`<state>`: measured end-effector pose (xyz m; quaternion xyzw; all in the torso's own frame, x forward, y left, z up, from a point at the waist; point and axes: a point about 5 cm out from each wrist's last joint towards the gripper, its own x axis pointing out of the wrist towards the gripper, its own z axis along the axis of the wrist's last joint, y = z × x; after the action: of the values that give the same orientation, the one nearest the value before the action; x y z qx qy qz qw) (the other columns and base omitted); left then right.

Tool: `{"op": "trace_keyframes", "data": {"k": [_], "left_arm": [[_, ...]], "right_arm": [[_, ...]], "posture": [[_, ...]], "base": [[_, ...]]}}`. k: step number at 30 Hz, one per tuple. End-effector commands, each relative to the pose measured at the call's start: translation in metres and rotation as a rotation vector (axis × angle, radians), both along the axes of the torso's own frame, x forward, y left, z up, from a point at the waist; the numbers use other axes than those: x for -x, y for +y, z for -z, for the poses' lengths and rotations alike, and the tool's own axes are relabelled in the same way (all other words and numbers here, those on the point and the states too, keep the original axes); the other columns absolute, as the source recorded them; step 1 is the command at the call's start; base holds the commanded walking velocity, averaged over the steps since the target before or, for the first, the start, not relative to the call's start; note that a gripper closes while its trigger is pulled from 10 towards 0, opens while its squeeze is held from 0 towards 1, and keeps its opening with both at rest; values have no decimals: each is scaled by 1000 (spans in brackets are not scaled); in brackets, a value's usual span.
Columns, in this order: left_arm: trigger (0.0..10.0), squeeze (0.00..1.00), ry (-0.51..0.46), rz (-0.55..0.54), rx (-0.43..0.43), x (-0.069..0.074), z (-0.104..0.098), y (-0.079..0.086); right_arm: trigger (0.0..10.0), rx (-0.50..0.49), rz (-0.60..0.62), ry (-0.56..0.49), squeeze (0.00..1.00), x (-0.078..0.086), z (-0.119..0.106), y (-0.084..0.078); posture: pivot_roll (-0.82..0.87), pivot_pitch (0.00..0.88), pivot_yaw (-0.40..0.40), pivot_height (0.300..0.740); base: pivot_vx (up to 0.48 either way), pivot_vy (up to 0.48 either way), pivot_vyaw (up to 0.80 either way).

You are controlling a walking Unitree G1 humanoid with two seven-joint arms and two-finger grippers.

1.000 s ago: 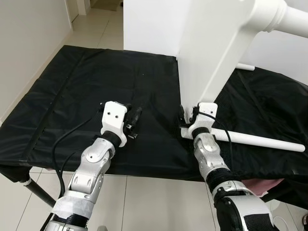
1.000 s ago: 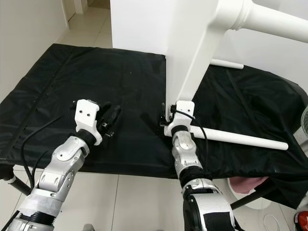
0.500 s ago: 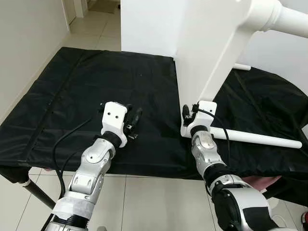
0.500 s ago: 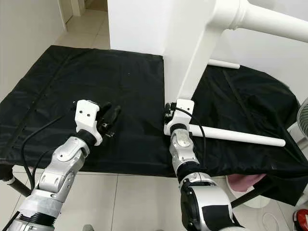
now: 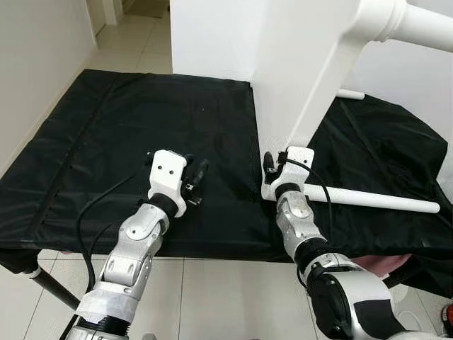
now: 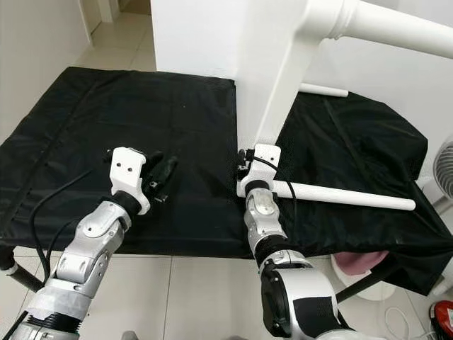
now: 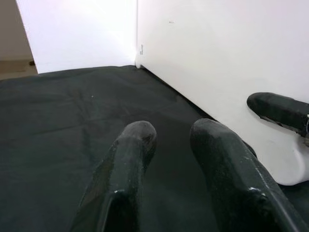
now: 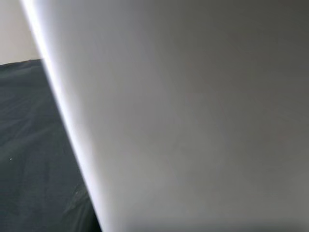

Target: Building children table

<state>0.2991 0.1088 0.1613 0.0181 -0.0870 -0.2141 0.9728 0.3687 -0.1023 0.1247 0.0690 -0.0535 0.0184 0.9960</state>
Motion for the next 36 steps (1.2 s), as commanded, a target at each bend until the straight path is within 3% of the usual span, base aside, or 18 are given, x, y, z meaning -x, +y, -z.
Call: {"op": "trace_keyframes", "data": {"k": [1, 4, 12, 24, 36], "left_arm": [[10000, 0, 0, 34, 0, 0, -2, -3], [10000, 0, 0, 32, 1, 1, -3, -2], [10000, 0, 4, 27, 3, 1, -3, -1], [10000, 0, 8, 16, 6, 1, -2, 1], [10000, 0, -4, -6, 25, 1, -7, 7]], "right_arm": [[0, 26, -136, -23, 0, 2, -6, 35], [0, 2, -206, -31, 0, 6, -9, 61], [0, -2, -282, -51, 0, 10, -19, 90], [0, -11, -334, -53, 0, 19, -24, 119], [0, 4, -322, -35, 0, 24, -28, 138]], "posture": [[29, 0, -40, 740], [33, 0, -38, 740], [35, 0, -41, 740], [36, 0, -42, 740], [46, 0, -49, 740]], "base": [[0, 0, 0], [0, 0, 0], [0, 0, 0], [0, 0, 0], [0, 0, 0]]}}
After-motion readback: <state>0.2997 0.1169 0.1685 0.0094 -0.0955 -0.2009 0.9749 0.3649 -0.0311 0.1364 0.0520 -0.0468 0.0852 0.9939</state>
